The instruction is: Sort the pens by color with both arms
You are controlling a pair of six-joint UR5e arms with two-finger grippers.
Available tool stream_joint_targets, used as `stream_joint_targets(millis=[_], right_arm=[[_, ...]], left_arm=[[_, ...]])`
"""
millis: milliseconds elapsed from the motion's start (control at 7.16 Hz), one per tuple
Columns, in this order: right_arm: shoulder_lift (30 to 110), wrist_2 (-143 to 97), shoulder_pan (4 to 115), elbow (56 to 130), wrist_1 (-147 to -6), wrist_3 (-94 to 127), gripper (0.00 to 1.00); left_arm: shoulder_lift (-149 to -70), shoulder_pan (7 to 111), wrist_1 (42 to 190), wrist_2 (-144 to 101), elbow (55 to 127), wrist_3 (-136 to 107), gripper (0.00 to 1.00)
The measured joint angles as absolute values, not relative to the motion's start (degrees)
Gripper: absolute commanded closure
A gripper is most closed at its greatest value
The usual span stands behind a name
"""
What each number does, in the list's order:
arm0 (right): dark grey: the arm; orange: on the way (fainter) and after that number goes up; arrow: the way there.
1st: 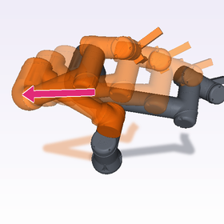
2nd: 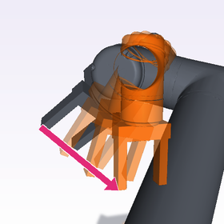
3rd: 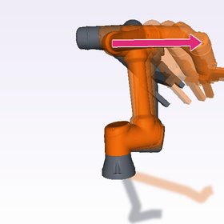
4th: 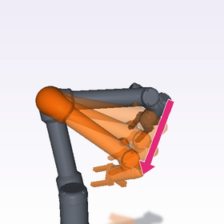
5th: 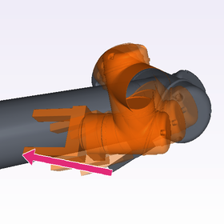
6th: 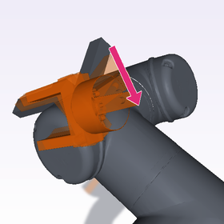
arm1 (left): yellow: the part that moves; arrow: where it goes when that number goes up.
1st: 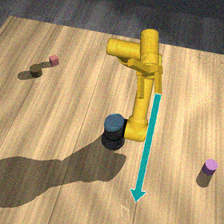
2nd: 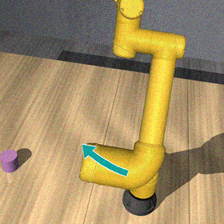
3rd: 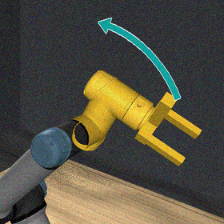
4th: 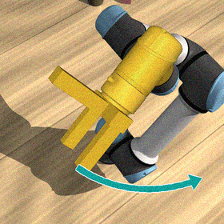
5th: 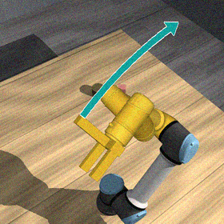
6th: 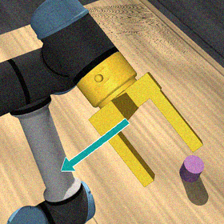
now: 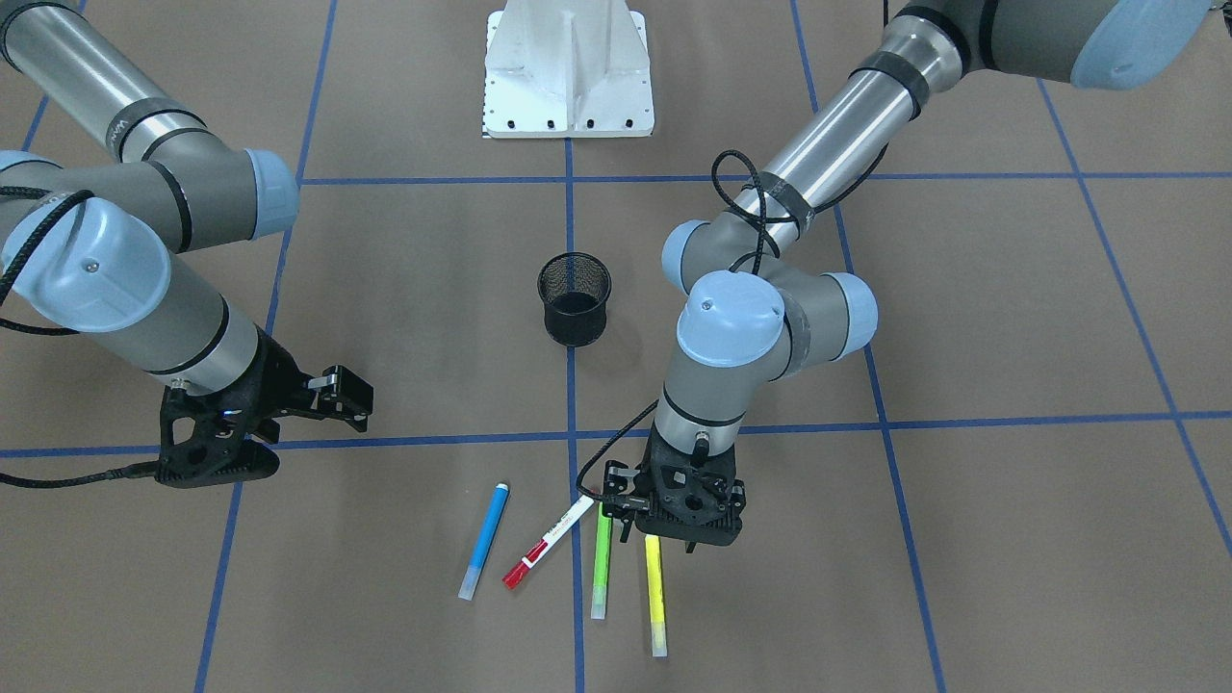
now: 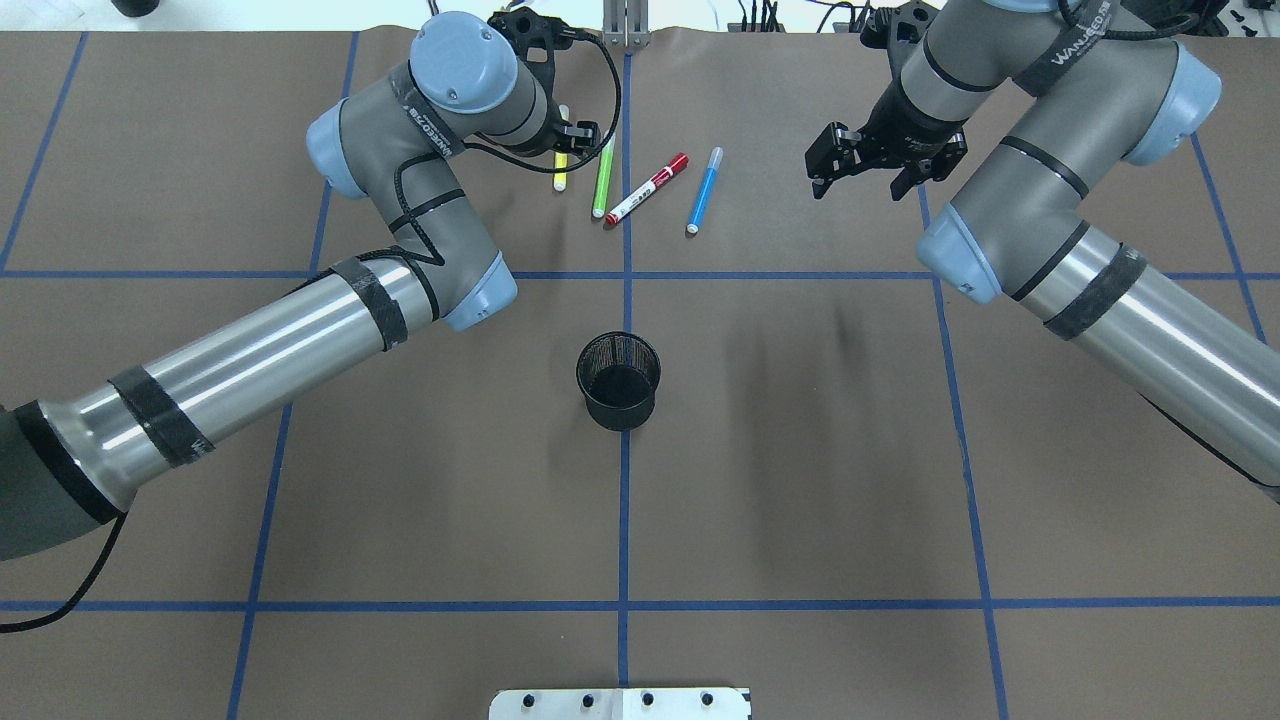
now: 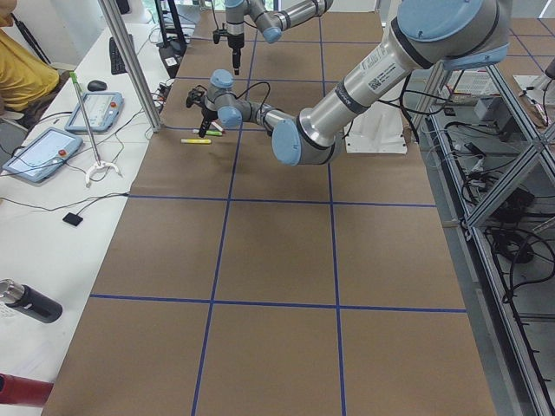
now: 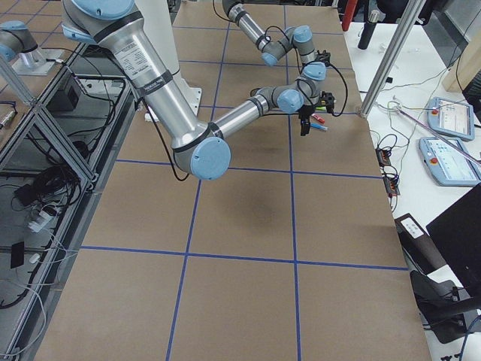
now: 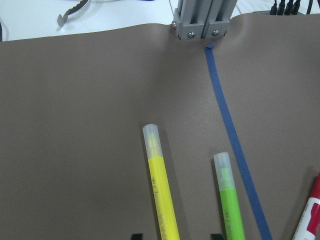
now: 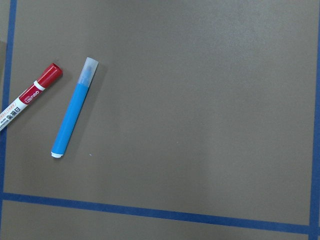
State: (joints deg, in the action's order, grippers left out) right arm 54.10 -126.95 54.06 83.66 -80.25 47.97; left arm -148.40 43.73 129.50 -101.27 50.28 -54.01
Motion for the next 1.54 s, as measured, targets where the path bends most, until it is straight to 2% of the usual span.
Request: stream_joint_targets(millis=[279, 559, 978, 1257, 1536], right_arm=[[54.7, -127.0, 54.5, 84.1, -80.2, 47.7, 0.01], [57.8, -127.6, 57.9, 85.2, -80.3, 41.8, 0.01], [69.1, -128.9, 66.1, 89.4, -80.4, 25.9, 0.01], [76.1, -129.7, 74.0, 89.7, -81.3, 11.2, 0.01], [79.8, -130.3, 82.8, 89.8, -88.4, -3.9, 0.01]], left_arm=[[-147.1, 44.4, 125.3, -101.9, 55.2, -54.0, 0.0], [-142.3, 47.9, 111.2, -108.8, 66.9, -50.0, 0.0], [-131.6, 58.9, 89.8, -118.3, 84.0, -28.2, 0.0], [-123.2, 69.2, 84.0, -123.5, 88.5, -10.1, 0.0], [-118.4, 78.5, 80.0, -126.7, 86.7, 4.5, 0.0]])
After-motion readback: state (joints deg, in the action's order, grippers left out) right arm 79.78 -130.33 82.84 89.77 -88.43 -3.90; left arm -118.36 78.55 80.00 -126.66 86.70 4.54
